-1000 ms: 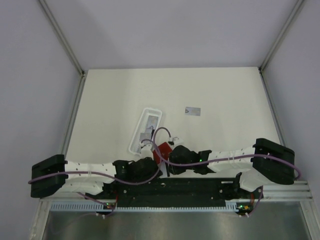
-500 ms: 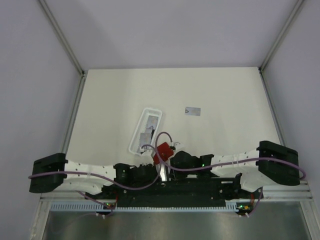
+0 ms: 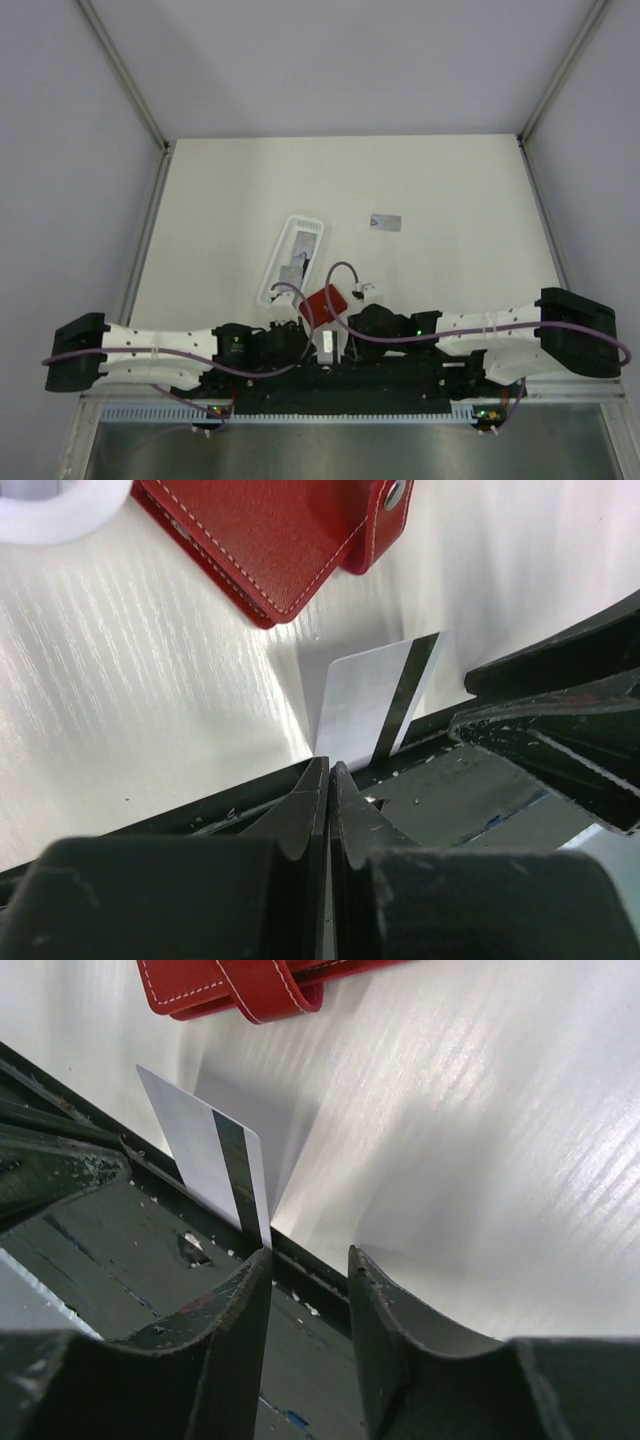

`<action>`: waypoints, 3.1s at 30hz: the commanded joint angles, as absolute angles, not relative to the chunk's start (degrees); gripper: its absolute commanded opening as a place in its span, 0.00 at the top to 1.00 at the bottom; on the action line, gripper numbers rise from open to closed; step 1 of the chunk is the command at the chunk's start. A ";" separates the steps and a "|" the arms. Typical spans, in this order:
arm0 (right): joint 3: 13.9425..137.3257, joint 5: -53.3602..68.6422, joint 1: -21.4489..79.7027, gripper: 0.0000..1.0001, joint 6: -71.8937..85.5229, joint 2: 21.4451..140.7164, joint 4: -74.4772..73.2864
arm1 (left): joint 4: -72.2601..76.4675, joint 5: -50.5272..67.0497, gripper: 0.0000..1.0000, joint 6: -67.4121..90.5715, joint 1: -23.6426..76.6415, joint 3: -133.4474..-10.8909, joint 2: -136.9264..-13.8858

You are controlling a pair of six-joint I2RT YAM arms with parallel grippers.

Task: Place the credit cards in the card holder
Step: Move the credit card to the corner of the board, then pick up the credit card from the center of the board.

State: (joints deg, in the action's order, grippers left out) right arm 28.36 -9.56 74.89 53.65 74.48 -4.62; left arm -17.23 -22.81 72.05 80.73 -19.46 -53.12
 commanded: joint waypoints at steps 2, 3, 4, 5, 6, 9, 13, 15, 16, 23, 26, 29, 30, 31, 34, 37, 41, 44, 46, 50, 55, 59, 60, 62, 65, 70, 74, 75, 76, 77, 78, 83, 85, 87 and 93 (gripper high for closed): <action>24.79 -10.11 75.50 0.59 56.34 70.23 -3.35 | -17.58 -27.68 0.94 69.27 80.95 -22.06 -50.89; 24.35 -9.67 75.50 0.57 56.69 69.88 -2.64 | -16.71 -28.12 0.93 68.21 80.95 -22.06 -50.80; 24.00 -9.06 75.59 0.56 56.86 69.61 -1.77 | -15.66 -28.21 0.92 67.07 80.95 -22.15 -50.63; 23.47 -8.27 75.59 0.55 56.95 69.61 -0.71 | -14.51 -28.30 0.91 65.93 80.95 -22.24 -50.63; 23.38 -7.65 75.59 0.54 57.04 69.61 -0.53 | -13.46 -28.39 0.90 64.96 80.86 -22.24 -50.89; 22.50 -6.24 75.59 0.50 57.13 70.57 3.24 | -11.43 -28.39 0.87 62.67 80.77 -23.02 -52.64; 21.97 -5.45 75.59 0.49 57.74 72.16 5.62 | -9.50 -27.69 0.85 61.18 80.42 -23.73 -55.72; 21.53 -5.97 75.59 0.49 57.83 71.55 6.59 | -9.14 -27.42 0.85 61.00 79.98 -23.91 -56.60; 21.45 -6.67 75.59 0.49 57.48 71.02 6.50 | -9.05 -27.33 0.85 61.08 79.98 -23.82 -56.78; 20.92 -12.56 75.41 0.43 53.88 66.54 4.57 | -9.84 -26.90 0.87 63.37 79.80 -20.40 -53.09; 20.83 -12.48 74.36 0.39 52.21 66.88 4.92 | -10.46 -26.63 0.87 64.42 79.80 -18.46 -50.98; 19.26 -10.82 72.69 0.37 51.07 67.06 7.81 | -10.99 -26.54 0.87 65.21 79.80 -17.14 -49.31; 18.29 -9.68 71.90 0.37 50.80 67.23 9.48 | -11.07 -26.46 0.87 65.39 79.80 -16.96 -48.78; 17.50 -8.54 71.20 0.37 50.63 67.15 11.49 | -11.34 -26.37 0.88 65.56 79.80 -16.79 -48.61; 14.42 -5.11 68.74 0.37 49.57 66.97 16.95 | -11.34 -25.84 0.88 65.74 79.80 -16.61 -48.25; 12.22 -1.51 66.36 0.37 48.70 66.89 21.96 | -10.90 -25.49 0.88 66.00 79.80 -16.26 -48.34; 10.73 2.45 64.60 0.37 47.29 68.20 26.71 | -10.11 -24.87 0.88 66.71 79.81 -15.82 -48.95; 10.20 4.83 63.81 0.37 46.76 70.04 30.40 | -9.84 -24.35 0.88 66.97 79.80 -15.73 -49.22; 10.02 5.88 63.81 0.37 46.67 71.97 32.95 | -9.84 -24.26 0.89 67.06 79.80 -15.73 -49.31; 10.11 7.73 63.72 0.39 46.76 76.80 38.57 | -10.28 -24.08 0.89 67.15 79.80 -15.65 -48.96; 10.46 8.44 63.72 0.46 47.72 82.61 44.90 | -11.69 -24.52 0.89 67.41 79.80 -15.56 -47.64; 10.98 9.14 63.72 0.49 48.51 87.44 49.73 | -13.27 -25.40 0.89 68.02 79.80 -15.03 -45.71; 11.07 9.31 63.72 0.50 48.60 88.50 50.35 | -13.36 -25.49 0.89 68.20 79.80 -14.86 -45.27; 11.34 9.40 63.63 0.52 48.52 89.99 51.50 | -13.54 -25.58 0.89 68.29 79.80 -14.50 -44.48; 11.60 9.32 63.63 0.55 48.69 91.67 52.91 | -13.97 -25.66 0.89 68.64 79.80 -14.33 -43.86; 12.22 9.67 63.02 0.73 48.60 93.69 55.45 | -14.24 -25.66 0.89 68.73 79.80 -14.24 -43.59; 13.36 10.64 62.58 1.00 47.29 90.46 55.47 | -14.50 -25.84 0.89 68.56 79.80 -14.76 -43.33; 13.88 9.85 62.49 1.00 46.42 87.39 53.02 | -14.85 -25.93 0.89 68.47 79.80 -14.94 -43.07; 14.76 8.28 62.58 1.00 44.75 84.06 48.65 | -15.38 -26.19 0.89 68.47 79.80 -15.29 -42.89; 15.81 5.91 62.58 1.00 43.26 79.76 43.38 | -15.82 -26.45 0.89 68.38 79.80 -15.47 -42.54; 16.69 3.19 62.49 1.00 41.24 74.84 38.89 | -16.34 -26.80 0.88 68.29 79.80 -15.64 -42.02; 21.43 -18.34 62.58 1.00 34.38 52.77 14.36 | -18.80 -29.17 0.86 67.68 79.80 -16.35 -38.51; 23.54 -19.43 62.32 1.00 32.62 46.79 7.76 | -18.46 -29.71 0.77 64.80 79.72 -17.05 -35.96; 25.83 -14.45 60.22 1.00 32.95 43.17 1.61 | -17.41 -29.71 0.68 60.66 79.72 -18.71 -33.58; 26.89 17.38 52.56 1.00 38.93 41.66 2.73 | -10.47 -26.64 0.26 47.48 79.72 -23.64 -26.38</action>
